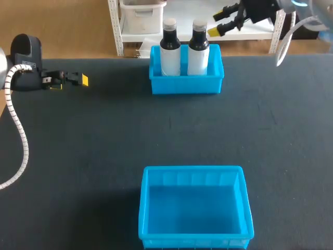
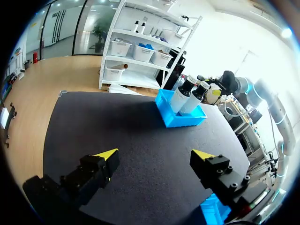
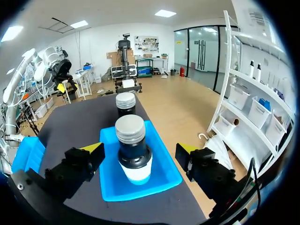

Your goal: Pick up the bottle, and place it in the far bin if it is heavy, or in the near bin if it is light.

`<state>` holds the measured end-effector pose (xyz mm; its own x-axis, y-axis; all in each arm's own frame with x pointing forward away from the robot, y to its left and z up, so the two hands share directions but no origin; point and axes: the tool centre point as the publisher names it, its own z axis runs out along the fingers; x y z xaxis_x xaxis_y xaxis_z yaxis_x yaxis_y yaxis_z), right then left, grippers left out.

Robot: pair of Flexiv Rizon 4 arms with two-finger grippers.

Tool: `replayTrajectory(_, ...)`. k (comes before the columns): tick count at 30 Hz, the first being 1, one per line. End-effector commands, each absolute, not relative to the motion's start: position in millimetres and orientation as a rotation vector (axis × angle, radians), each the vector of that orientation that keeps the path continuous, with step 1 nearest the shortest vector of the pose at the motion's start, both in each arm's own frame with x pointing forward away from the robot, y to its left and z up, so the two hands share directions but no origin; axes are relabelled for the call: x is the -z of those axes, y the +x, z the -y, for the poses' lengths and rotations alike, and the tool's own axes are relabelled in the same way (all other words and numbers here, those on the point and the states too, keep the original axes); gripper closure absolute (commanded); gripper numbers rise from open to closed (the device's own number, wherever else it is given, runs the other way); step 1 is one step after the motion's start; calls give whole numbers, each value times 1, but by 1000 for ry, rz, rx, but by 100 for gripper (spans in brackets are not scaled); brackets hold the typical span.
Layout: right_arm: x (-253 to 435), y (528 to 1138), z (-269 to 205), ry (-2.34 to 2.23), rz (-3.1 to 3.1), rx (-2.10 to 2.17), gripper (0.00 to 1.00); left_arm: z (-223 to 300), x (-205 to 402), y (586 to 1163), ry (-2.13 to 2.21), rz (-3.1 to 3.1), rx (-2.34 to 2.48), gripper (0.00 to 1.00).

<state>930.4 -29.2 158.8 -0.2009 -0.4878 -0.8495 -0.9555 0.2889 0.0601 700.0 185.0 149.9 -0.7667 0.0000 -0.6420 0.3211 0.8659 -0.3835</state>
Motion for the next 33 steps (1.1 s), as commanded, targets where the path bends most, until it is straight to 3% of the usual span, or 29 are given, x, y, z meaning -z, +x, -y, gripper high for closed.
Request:
replayTrajectory(1,-175,892,56,-1211,-1813,-714,0,-185,-150,700,231,-2375,637,0)
replayTrajectory(17,-214,816,102,-1052,-1829,-488,0,-185,-150,700,231,-2375,637,0)
replayTrajectory(33,-214,760,102,-973,-1873,-437,0,-185,-150,700,231,-2375,637,0)
